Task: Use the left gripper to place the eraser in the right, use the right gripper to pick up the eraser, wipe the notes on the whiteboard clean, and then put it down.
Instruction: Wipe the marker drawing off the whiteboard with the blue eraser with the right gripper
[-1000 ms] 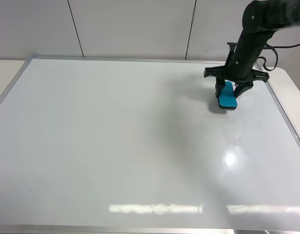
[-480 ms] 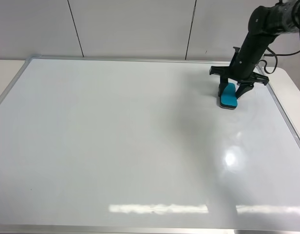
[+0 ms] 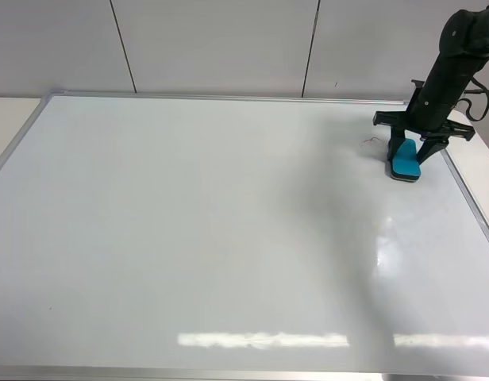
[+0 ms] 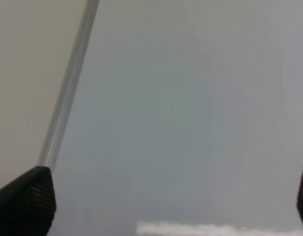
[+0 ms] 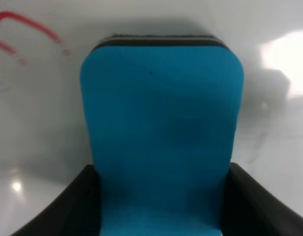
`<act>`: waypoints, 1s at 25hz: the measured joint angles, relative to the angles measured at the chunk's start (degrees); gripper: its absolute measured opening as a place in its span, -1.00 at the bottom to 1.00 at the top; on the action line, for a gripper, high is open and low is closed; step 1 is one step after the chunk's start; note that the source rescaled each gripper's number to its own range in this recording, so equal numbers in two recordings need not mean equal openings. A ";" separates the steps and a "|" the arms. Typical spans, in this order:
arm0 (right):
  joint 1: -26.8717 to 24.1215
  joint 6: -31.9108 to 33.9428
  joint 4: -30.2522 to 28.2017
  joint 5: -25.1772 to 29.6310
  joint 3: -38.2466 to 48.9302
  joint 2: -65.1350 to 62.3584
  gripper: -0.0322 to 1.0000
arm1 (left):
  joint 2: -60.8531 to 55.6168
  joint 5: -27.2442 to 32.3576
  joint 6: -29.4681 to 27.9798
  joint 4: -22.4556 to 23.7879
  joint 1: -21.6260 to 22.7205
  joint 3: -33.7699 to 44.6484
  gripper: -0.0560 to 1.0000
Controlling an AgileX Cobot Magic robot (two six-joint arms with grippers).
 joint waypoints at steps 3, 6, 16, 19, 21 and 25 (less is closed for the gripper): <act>2.81 -2.13 2.55 0.08 0.00 0.00 -0.88 | 0.00 0.00 0.00 0.00 0.00 0.00 1.00; 5.17 -3.08 4.30 -0.10 0.00 0.00 -0.88 | 0.00 0.00 0.00 0.00 0.00 0.00 1.00; 9.71 -4.49 8.12 1.71 -11.76 5.85 -0.88 | 0.00 0.00 0.00 0.00 0.00 0.00 1.00; 8.02 -4.53 8.45 3.62 -14.18 7.06 -0.88 | 0.00 0.00 0.00 0.00 0.00 0.00 1.00; 6.43 -4.53 7.56 4.67 -14.82 7.49 -0.88 | 0.00 0.00 0.00 0.00 0.00 0.00 1.00; 2.55 -4.23 1.57 7.09 -14.94 7.49 -0.88 | 0.00 0.00 0.00 0.00 0.00 0.00 1.00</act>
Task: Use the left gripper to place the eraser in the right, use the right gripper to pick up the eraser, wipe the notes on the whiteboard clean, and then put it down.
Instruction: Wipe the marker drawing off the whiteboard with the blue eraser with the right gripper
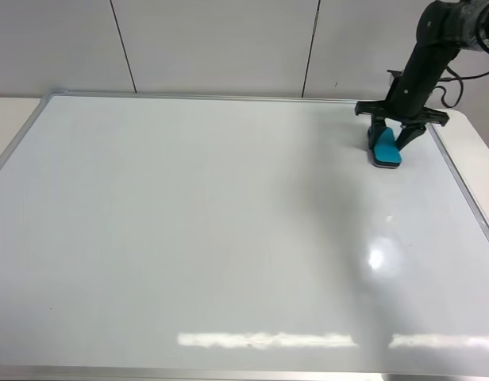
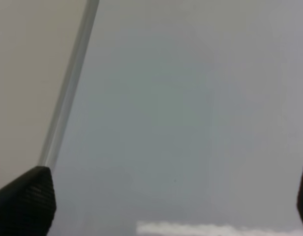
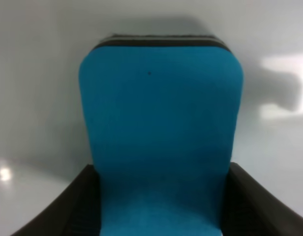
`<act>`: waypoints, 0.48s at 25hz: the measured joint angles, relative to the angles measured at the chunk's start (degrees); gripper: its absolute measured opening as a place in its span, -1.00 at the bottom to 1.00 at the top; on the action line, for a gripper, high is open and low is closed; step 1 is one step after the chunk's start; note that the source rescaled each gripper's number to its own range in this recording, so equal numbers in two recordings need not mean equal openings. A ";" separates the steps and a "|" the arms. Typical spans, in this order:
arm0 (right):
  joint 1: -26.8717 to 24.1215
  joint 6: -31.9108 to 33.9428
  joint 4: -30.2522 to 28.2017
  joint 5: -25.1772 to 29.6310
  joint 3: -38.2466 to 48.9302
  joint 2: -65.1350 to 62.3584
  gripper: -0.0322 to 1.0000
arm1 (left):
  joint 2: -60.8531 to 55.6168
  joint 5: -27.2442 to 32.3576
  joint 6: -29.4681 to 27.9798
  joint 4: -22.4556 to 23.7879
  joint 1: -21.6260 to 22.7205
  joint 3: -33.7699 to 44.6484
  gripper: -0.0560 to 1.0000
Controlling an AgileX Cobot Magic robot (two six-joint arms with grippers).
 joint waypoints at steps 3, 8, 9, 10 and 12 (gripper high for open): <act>-2.39 1.23 -4.71 0.45 -0.11 0.00 -0.88 | 0.00 0.00 0.00 0.00 0.00 0.00 1.00; -3.59 1.61 -7.08 0.52 -0.30 0.00 -0.88 | 0.00 0.00 0.00 0.00 0.00 0.00 1.00; -3.47 1.61 -6.85 0.52 -0.30 0.00 -0.88 | 0.00 0.00 0.00 0.00 0.00 0.00 1.00; -3.22 1.46 -6.70 0.52 -0.30 0.00 -0.88 | 0.00 0.00 0.00 0.00 0.00 0.00 1.00; -2.36 1.00 -4.71 0.52 -0.30 0.00 -0.88 | 0.00 0.00 0.00 0.00 0.00 0.00 1.00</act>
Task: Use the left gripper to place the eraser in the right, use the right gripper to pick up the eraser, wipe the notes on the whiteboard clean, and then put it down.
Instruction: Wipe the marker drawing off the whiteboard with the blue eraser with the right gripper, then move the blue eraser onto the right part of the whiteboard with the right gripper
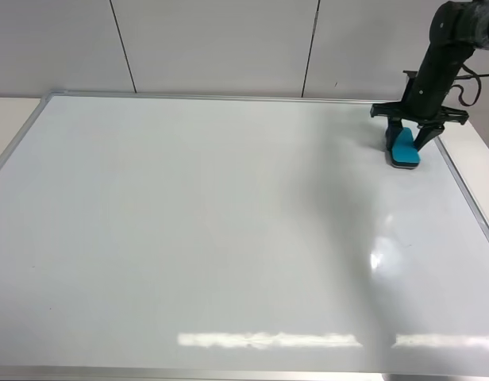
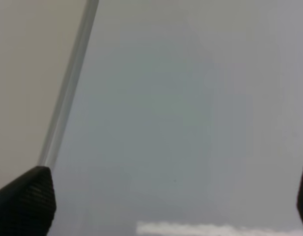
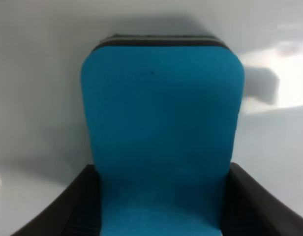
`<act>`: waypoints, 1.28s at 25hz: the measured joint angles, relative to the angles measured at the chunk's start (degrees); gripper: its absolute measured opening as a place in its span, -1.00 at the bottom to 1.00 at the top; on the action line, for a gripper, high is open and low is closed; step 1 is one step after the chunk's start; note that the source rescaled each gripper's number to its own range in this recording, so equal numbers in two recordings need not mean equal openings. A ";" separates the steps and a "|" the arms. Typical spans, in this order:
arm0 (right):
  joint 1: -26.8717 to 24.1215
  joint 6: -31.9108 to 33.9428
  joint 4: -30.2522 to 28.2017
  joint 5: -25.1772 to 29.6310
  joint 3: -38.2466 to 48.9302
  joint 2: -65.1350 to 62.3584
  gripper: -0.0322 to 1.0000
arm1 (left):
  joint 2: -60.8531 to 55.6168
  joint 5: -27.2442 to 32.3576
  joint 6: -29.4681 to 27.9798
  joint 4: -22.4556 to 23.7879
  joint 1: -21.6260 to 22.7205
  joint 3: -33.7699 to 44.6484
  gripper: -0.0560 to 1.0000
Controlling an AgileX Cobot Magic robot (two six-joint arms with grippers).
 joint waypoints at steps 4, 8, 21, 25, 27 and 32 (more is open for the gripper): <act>4.36 -1.60 7.55 0.00 0.00 0.06 -0.88 | 0.00 0.00 0.00 0.00 0.00 0.00 1.00; 9.48 -3.20 10.06 0.00 0.00 0.10 -0.89 | 0.00 0.00 0.00 0.00 0.00 0.00 1.00; 16.74 1.35 0.99 -0.06 3.24 -12.21 -0.89 | 0.00 0.00 0.00 0.00 0.00 0.00 1.00; 16.99 4.17 -2.08 -0.01 10.75 -23.21 -0.89 | 0.00 0.00 0.00 0.00 0.00 0.00 1.00; 16.64 5.65 -2.95 -0.14 15.86 -27.72 -0.89 | 0.00 0.00 0.00 0.00 0.00 0.00 1.00; 14.24 8.82 -3.10 -5.96 33.87 -41.05 -0.89 | 0.00 0.00 0.00 0.00 0.00 0.00 1.00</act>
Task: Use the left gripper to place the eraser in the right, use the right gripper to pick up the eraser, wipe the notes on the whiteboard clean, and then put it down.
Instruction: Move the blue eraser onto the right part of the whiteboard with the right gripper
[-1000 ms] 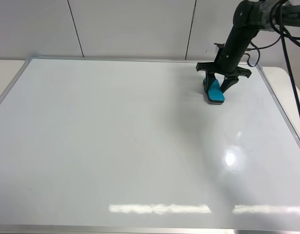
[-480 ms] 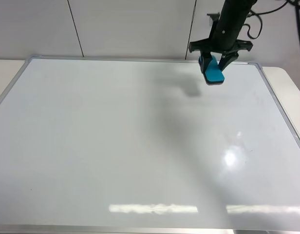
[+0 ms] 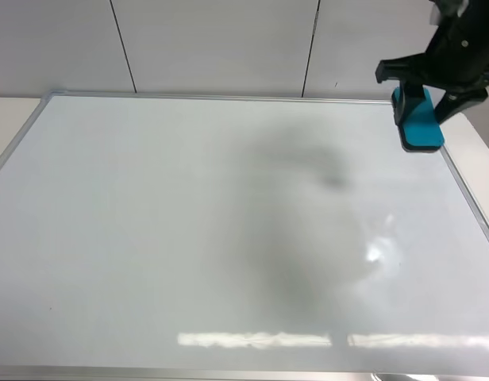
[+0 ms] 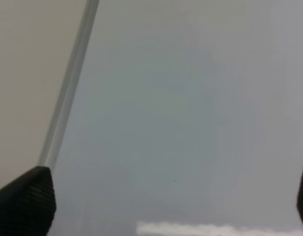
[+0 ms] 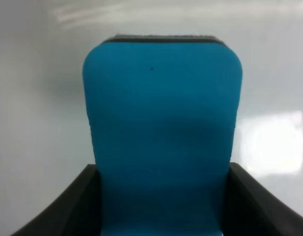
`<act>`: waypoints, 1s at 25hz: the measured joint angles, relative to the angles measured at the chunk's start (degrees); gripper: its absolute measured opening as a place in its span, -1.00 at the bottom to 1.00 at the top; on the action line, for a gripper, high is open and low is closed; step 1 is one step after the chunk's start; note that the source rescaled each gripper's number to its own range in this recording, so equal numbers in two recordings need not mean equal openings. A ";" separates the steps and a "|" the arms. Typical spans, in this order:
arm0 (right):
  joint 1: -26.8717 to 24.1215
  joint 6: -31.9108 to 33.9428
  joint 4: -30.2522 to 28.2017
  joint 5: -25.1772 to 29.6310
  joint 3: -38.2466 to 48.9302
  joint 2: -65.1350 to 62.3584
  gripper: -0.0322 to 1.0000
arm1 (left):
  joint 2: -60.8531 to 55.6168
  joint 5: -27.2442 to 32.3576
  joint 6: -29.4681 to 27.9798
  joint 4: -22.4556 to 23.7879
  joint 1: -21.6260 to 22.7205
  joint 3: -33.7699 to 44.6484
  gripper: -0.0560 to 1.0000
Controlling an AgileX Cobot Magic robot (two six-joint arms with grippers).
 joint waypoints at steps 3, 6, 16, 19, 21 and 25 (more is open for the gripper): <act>-0.69 1.79 0.69 -7.15 16.10 -9.94 -0.89 | 0.00 0.00 0.00 0.00 0.00 0.00 1.00; 0.17 2.83 3.10 -11.48 26.24 -13.81 -0.89 | 0.00 0.00 0.00 0.00 0.00 0.00 1.00; 6.20 10.70 2.09 -23.67 41.56 -14.26 -0.89 | 0.00 0.00 0.00 0.00 0.00 0.00 1.00; 6.20 12.51 2.02 -25.31 44.28 -14.29 -0.89 | 0.00 0.00 0.00 0.00 0.00 0.00 1.00; 6.20 12.71 1.74 -25.55 44.83 -14.29 -0.89 | 0.00 0.00 0.00 0.00 0.00 0.00 1.00; 6.25 12.13 1.66 -25.75 44.90 -13.69 -0.89 | 0.00 0.00 0.00 0.00 0.00 0.00 1.00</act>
